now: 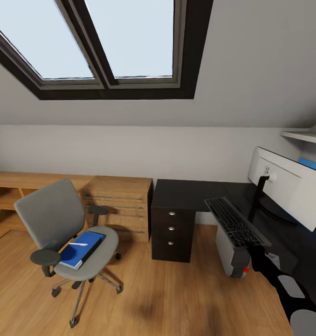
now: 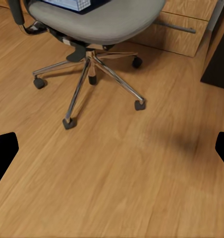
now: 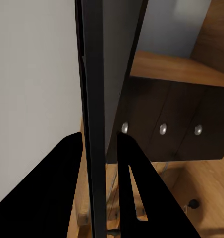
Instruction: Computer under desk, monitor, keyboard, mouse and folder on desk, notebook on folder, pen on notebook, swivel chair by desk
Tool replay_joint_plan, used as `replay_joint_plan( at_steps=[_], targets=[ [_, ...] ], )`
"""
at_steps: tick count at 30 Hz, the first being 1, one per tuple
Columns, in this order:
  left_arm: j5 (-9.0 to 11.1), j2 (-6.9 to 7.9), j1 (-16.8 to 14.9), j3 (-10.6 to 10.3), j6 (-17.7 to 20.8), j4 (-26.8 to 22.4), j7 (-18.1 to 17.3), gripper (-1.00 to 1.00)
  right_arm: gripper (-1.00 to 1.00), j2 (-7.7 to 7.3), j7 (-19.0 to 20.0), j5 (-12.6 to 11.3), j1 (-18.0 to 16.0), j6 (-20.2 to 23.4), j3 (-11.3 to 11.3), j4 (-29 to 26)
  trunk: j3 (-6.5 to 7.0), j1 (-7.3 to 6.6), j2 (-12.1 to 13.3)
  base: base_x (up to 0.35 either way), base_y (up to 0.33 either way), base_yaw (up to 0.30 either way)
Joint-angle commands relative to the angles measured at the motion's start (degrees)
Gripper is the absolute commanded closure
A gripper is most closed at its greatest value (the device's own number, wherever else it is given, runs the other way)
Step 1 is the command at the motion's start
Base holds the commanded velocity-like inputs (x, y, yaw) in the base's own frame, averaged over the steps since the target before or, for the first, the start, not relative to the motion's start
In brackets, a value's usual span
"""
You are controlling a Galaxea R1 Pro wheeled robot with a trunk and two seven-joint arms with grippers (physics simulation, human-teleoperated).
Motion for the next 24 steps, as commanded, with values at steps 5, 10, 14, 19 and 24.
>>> replay_joint_plan(
  at_steps=[5,10,14,19,24],
  targets=[
    [-0.53,0.00,-0.05,0.24,-0.14,0.03,0.36,-1.00,1.00,0.12,0.20,-0.44,-0.08,0.55,-0.36,0.05,-0.10,0.04,-0.07,0.311,0.000,0.000],
    [-0.53,-0.01,-0.05,0.24,-0.14,0.03,0.36,-1.00,1.00,0.10,0.18,-0.42,-0.08,0.62,-0.36,0.10,-0.10,0.04,-0.07,0.331,0.000,0.000],
    [-0.53,-0.07,-0.05,0.24,-0.14,0.03,0.36,-1.00,1.00,0.14,0.13,-0.39,-0.08,0.63,-0.36,0.14,-0.10,0.04,-0.07,0.334,-0.002,0.000],
    [-0.53,-0.09,-0.05,0.24,-0.14,0.03,0.36,-1.00,1.00,0.23,0.12,-0.45,-0.08,0.62,-0.36,0.15,-0.10,0.04,-0.07,0.327,-0.094,0.000],
    [-0.53,-0.09,-0.05,0.24,-0.14,0.03,0.36,-1.00,1.00,0.24,0.11,-0.46,-0.08,0.62,-0.36,0.17,-0.10,0.04,-0.07,0.212,-0.126,0.000]
  ],
)
